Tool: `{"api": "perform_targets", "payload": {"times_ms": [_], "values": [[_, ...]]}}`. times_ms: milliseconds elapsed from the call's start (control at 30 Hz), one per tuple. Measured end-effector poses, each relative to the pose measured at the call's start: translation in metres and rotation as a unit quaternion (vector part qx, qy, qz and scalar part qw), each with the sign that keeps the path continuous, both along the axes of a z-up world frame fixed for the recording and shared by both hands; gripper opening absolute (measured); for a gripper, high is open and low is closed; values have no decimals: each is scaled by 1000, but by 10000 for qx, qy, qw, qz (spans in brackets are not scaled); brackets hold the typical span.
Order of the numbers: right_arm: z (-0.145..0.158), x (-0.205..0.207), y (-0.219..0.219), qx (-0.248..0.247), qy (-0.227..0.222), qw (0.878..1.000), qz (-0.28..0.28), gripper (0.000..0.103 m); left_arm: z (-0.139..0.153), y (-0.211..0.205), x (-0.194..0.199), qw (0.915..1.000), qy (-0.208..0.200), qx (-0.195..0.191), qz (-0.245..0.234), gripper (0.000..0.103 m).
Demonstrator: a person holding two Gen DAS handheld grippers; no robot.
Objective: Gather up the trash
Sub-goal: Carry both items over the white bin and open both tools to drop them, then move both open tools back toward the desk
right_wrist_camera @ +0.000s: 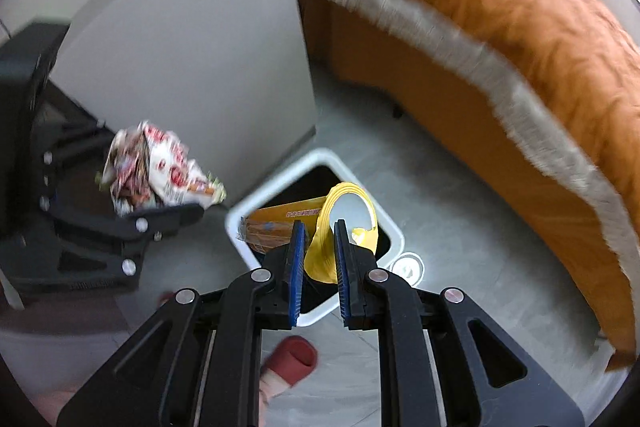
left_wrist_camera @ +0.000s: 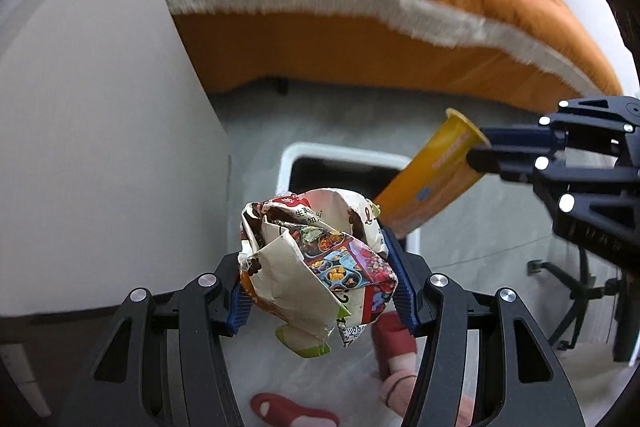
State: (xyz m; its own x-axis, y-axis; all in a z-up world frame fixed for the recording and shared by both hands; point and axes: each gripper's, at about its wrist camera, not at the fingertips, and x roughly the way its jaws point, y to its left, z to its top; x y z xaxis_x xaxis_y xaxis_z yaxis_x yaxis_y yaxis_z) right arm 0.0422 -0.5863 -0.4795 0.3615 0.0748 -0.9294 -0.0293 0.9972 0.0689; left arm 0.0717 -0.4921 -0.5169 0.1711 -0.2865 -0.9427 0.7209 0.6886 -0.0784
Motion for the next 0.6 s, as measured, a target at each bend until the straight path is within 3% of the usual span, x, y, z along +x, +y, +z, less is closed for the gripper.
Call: {"api": "perform_targets", "payload": {"times_ms": [133, 167, 200, 233, 267, 400, 600], "values": [[-68, 3, 3, -219, 165, 9990, 339, 18, -73, -16, 4, 9998, 51, 148, -121, 57], [-84, 4, 2, -290, 199, 9984, 439, 27, -83, -20, 5, 9998, 86, 153, -132, 64], [-97, 3, 1, -328, 254, 9978, 509, 44, -98, -23, 7, 9997, 141, 167, -125, 71], [-105, 3, 0, -352, 295, 9975, 545, 85, -112, -26, 9, 9996, 200, 172, -98, 90], [-116, 2, -2, -320, 312, 9973, 582, 99, -121, -28, 10, 9996, 216, 178, -82, 96], [-134, -1, -4, -481, 476, 9953, 688, 99, -135, -30, 8, 9993, 127, 328, -161, 96], [-100, -3, -4, -487, 423, 9968, 477, 99, -85, -25, 7, 9997, 86, 209, -85, 96]]}}
